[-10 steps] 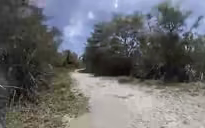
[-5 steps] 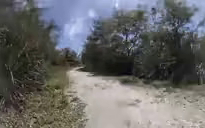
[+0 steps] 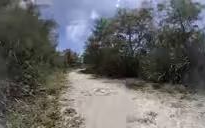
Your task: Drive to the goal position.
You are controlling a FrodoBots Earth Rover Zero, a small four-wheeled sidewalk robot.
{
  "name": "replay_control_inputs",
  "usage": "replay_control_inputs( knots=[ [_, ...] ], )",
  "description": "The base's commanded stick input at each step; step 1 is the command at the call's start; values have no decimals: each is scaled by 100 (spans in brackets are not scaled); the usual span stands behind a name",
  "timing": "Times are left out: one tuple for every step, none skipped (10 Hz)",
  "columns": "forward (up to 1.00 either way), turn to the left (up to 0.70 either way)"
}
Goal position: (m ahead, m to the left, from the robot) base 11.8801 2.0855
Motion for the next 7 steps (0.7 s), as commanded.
replay_control_inputs(
  knots=[
    [70,0],
    [70,0],
    [70,0],
    [70,0],
    [70,0],
    [70,0],
    [70,0]
  ],
)
